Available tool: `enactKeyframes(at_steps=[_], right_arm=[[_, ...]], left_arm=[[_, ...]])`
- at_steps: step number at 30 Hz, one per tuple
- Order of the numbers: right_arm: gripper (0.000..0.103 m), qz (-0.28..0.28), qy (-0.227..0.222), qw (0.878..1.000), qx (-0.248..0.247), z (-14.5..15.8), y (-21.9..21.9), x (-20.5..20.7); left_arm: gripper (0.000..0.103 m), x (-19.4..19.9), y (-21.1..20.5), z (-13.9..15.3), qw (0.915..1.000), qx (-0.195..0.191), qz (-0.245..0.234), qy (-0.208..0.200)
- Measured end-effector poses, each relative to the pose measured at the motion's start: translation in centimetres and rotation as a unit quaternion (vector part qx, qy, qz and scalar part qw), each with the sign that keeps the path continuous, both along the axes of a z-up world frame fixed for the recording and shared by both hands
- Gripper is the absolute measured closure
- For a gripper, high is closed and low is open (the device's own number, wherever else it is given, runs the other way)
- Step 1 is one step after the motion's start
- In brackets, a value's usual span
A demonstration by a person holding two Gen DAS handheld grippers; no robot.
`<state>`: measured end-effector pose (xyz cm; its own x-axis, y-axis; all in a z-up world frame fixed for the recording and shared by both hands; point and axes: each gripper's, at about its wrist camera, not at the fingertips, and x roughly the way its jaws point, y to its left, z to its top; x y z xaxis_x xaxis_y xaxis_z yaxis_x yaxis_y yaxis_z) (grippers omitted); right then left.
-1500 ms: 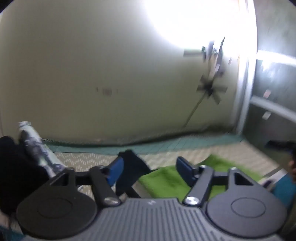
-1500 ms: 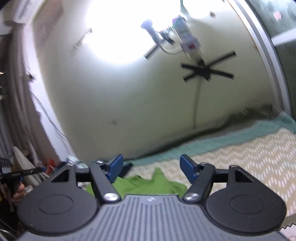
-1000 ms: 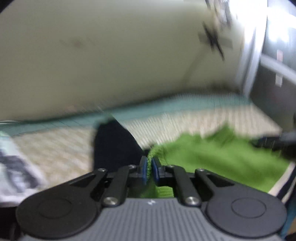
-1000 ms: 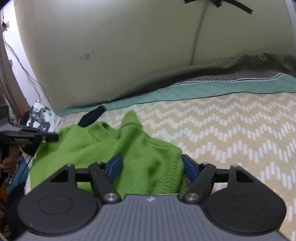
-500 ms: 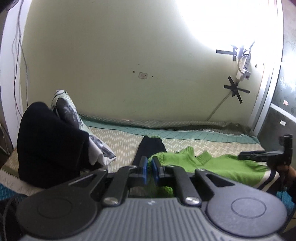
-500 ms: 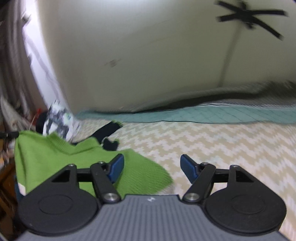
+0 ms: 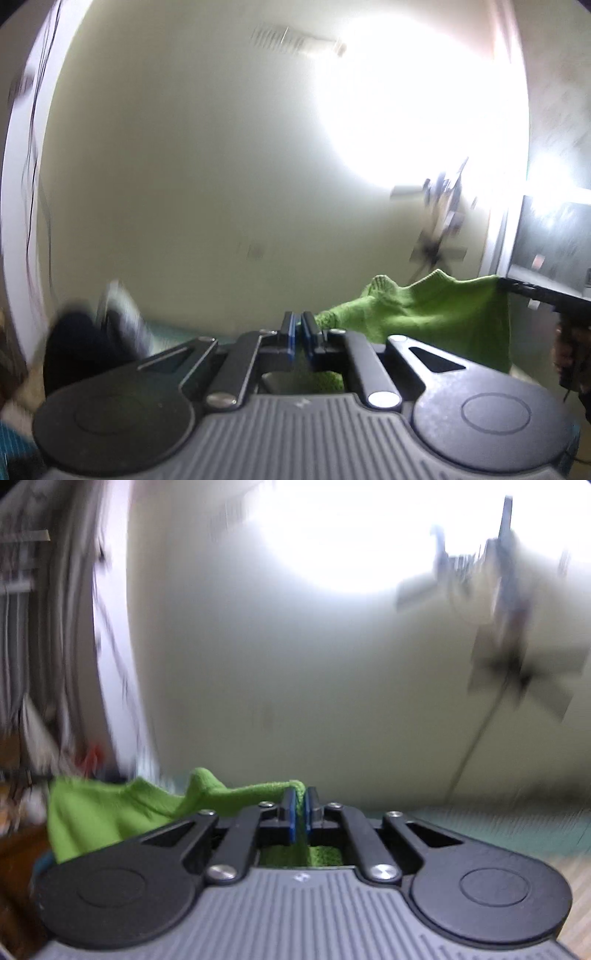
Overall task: Fold small clothes
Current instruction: 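Grasp the navy-and-green sweater with both grippers and lift it up, then lower the sweater flat onto the bed and open both grippers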
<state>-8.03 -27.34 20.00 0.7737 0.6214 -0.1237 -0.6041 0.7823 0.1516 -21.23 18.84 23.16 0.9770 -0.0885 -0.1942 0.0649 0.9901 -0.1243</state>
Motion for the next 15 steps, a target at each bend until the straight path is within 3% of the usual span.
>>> enactKeyframes(at_steps=[4,8,12,15], right_arm=[[0.103,-0.036,-0.128,0.991,0.034,7.6,-1.3,-6.9],[0.103,-0.075,-0.237,0.967,0.051,14.0,-2.5,-13.5],[0.103,-0.117,-0.306,0.944,0.042,19.2,-3.0,-17.6],[0.103,-0.139,-0.318,0.937,0.032,22.0,-3.6,-16.9]], left_arm=[[0.099,-3.1,-2.1,6.6,0.9933,0.006,0.001,-0.116],[0.099,-6.4,-4.4,12.8,0.9772,0.024,0.015,-0.211],[0.099,-7.8,-6.3,17.7,0.9637,0.047,0.032,-0.261],[0.099,-6.2,-7.5,19.9,0.9621,0.057,0.042,-0.263]])
